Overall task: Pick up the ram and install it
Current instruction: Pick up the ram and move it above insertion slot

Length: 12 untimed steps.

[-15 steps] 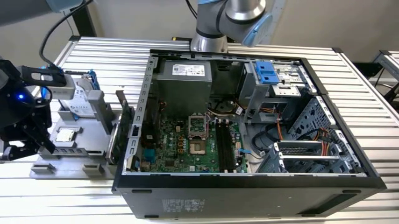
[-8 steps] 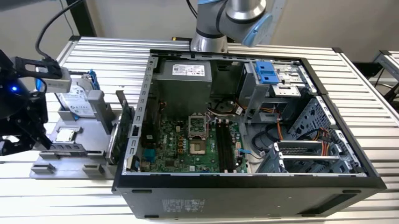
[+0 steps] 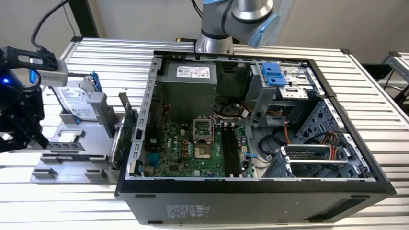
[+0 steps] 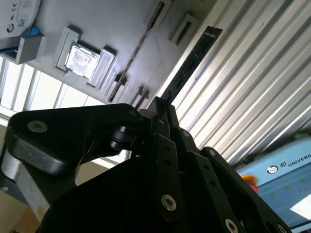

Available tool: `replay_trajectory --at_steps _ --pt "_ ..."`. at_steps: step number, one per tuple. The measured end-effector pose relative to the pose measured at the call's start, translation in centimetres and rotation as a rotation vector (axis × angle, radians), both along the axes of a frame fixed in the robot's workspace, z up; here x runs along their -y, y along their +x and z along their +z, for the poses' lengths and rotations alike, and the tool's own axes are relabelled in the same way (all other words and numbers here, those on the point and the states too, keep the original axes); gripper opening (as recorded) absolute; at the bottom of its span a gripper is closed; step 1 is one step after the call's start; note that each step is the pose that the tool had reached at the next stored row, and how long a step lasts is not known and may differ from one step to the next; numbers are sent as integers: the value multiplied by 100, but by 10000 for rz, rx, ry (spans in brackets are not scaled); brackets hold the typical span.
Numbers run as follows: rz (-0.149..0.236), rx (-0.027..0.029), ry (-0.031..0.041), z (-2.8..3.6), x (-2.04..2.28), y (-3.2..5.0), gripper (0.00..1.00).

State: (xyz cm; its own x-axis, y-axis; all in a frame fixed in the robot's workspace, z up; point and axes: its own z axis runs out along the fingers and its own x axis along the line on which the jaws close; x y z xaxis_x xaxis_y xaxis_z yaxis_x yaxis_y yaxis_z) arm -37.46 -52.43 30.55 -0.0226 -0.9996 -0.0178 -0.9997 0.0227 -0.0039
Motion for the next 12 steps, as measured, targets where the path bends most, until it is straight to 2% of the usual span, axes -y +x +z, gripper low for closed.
replay_trajectory --at_steps 4,12 --pt "1 -1 -1 148 1 0 0" --pt "1 1 0 342 0 0 0"
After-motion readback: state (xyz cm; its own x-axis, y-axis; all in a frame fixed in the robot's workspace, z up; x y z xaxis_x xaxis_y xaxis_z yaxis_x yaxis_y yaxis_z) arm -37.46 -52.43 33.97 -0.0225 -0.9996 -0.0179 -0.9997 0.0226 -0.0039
